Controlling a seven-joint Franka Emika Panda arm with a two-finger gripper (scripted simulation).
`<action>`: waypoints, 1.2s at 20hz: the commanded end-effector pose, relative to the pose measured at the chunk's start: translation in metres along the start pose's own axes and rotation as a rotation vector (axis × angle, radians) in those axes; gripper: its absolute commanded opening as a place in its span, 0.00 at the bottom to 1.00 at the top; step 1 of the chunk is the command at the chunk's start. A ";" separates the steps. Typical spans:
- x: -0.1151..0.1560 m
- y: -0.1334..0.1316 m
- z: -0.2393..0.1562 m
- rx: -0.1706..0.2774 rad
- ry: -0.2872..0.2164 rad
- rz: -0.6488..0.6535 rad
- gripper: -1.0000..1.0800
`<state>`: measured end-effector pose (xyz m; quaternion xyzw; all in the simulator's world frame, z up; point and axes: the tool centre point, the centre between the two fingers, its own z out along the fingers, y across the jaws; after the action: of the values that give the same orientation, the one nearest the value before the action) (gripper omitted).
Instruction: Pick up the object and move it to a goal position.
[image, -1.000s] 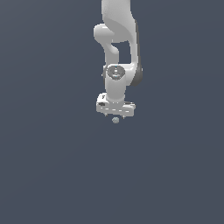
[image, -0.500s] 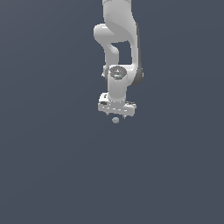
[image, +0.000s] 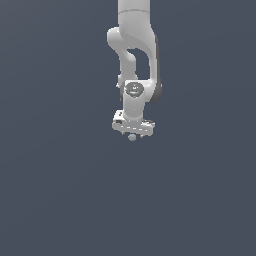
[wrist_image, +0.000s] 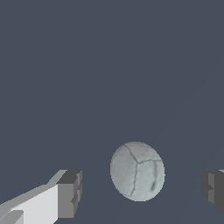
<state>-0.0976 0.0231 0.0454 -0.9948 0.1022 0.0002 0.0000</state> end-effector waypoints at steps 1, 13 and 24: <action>-0.001 0.000 0.012 0.000 0.000 0.001 0.96; 0.000 0.000 0.024 0.000 0.000 0.001 0.00; 0.000 0.000 0.018 0.000 0.001 0.001 0.00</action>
<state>-0.0982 0.0231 0.0245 -0.9947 0.1028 0.0002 0.0000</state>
